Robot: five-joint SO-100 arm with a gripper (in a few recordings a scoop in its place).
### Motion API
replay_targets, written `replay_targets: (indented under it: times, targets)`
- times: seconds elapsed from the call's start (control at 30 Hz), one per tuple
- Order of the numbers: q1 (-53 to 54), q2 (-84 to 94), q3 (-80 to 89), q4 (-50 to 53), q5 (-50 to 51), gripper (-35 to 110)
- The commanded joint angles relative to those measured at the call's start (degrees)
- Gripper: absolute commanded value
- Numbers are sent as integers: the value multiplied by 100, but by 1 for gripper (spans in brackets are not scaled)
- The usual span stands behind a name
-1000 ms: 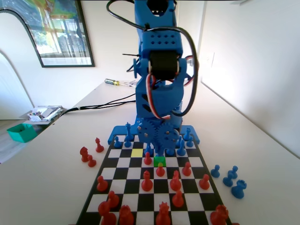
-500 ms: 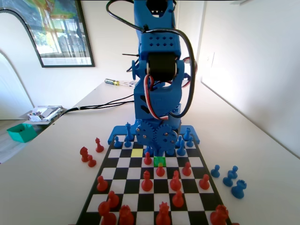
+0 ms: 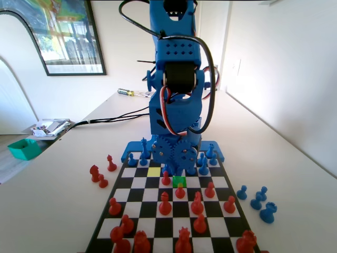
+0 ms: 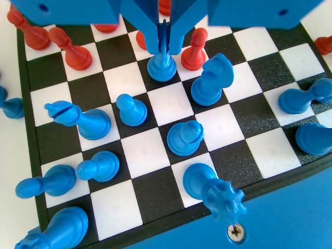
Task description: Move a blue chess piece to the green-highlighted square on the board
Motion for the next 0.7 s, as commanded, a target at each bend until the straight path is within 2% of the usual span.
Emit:
replay_targets:
  times: [0.0, 0.67]
  targets:
    - [-44, 158, -35, -35, -88, 13]
    - [123, 800, -1204, 1257, -62, 16]
